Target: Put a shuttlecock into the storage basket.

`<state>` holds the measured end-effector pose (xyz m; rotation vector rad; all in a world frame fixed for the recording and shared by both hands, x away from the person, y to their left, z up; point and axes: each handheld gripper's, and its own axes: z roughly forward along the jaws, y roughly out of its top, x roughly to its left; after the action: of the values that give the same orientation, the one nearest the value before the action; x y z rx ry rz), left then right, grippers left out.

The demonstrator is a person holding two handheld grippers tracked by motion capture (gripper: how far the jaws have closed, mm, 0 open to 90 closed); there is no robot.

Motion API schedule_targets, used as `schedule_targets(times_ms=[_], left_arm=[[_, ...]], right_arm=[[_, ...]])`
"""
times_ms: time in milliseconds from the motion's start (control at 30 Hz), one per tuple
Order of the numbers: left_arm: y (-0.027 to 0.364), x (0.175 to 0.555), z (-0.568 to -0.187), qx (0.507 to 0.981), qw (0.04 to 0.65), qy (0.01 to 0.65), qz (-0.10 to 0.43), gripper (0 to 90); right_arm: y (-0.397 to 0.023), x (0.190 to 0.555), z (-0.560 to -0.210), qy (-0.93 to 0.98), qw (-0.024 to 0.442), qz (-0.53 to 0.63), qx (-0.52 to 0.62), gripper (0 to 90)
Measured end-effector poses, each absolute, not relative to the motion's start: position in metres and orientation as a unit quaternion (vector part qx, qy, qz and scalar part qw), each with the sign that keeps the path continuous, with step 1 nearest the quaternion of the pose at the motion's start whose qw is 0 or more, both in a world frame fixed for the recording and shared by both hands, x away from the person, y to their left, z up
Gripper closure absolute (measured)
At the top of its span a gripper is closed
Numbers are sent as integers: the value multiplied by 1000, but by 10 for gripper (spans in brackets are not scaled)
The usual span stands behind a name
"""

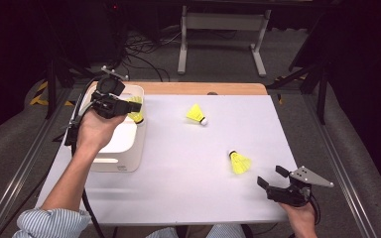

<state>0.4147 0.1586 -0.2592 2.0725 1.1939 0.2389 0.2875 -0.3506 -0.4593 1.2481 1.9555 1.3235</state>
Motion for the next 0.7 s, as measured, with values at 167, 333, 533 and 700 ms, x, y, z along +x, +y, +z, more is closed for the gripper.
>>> schedule_targets(times_ms=[167, 333, 533, 700], left_arm=[[166, 413, -259, 800, 360, 471, 98, 897], [173, 413, -260, 796, 355, 479, 103, 898], [179, 413, -264, 794, 347, 487, 107, 898], [183, 414, -268, 793, 339, 493, 110, 897]], right_arm=[[-350, 288, -459, 713, 234, 481, 454, 126], [-351, 288, -459, 712, 234, 481, 455, 127], [-350, 288, -459, 713, 234, 480, 454, 127], [-350, 288, -459, 713, 234, 480, 454, 127]])
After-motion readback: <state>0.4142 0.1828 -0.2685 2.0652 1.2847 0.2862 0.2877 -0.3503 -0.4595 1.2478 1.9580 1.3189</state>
